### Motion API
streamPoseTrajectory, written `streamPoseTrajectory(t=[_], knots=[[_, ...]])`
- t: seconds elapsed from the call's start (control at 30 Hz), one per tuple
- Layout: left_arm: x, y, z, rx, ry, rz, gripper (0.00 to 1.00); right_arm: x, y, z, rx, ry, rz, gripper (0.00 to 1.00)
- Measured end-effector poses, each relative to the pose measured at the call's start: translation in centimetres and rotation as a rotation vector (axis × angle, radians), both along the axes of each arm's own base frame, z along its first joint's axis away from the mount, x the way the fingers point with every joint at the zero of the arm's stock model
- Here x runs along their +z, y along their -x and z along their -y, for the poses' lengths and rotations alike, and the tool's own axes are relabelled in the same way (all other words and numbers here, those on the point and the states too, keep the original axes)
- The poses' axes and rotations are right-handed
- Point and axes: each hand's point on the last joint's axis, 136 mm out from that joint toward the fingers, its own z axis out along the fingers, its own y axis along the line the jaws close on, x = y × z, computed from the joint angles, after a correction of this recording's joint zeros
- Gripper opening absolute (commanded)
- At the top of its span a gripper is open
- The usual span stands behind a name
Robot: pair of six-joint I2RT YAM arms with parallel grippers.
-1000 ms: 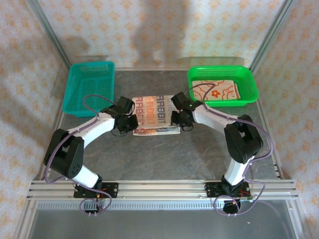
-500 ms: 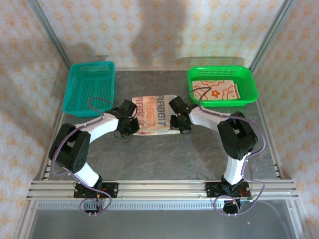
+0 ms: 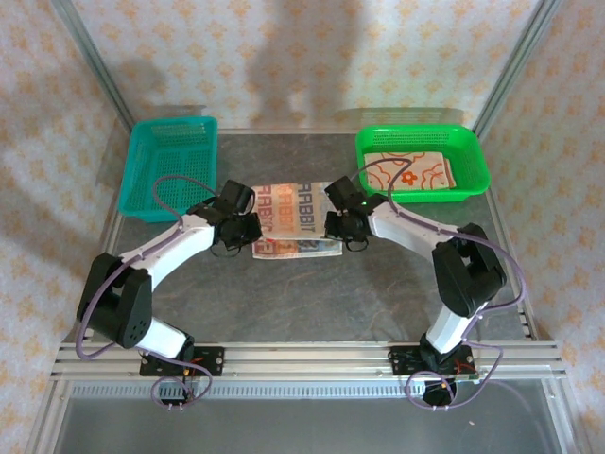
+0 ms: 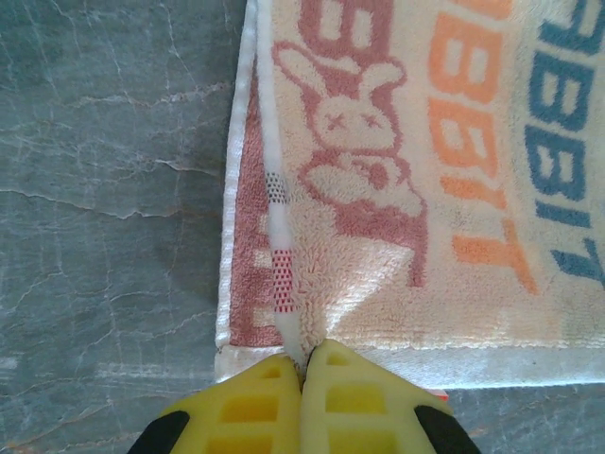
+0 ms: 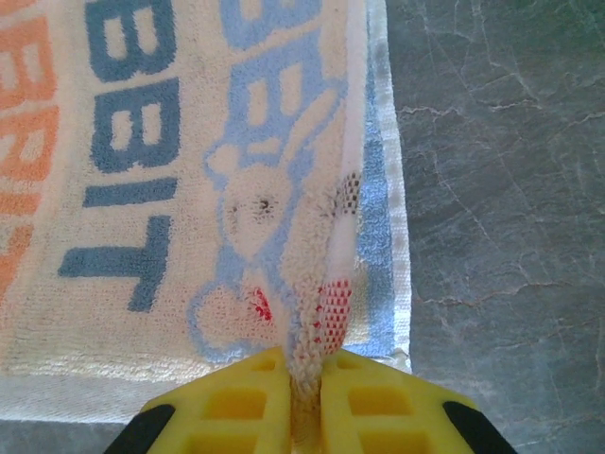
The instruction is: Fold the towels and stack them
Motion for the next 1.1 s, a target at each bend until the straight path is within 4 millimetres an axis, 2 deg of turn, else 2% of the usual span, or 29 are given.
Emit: streamPoseTrajectory(t=[0.33, 0.6, 0.77, 0.9, 1.1], knots=[[0.1, 0.3, -0.1, 0.006, 0.002, -0.003, 0.0, 1.6, 0.5, 0.0, -0.004, -0.017, 0.02, 0.13], [2.1, 0.9, -0.4, 0.007, 0.011, 0.029, 0.0, 2.8, 0.9, -0.1, -0.005, -0.031, 0.039, 0.13], [2.4, 1.0, -0.4, 0.008, 0.016, 0.037, 0.0, 2.8, 0.9, -0.1, -0.008, -0.033, 0.037, 0.13], [1.6, 1.4, -0.3, 0.012, 0.022, 0.022, 0.0, 1.9, 1.4, 0.2, -0.007, -0.022, 0.021, 0.13], [-1.3, 2.8, 0.1, 0.005, 0.032, -0.037, 0.0, -0.2, 2.4, 0.5, -0.001, -0.002, -0.016, 0.13]])
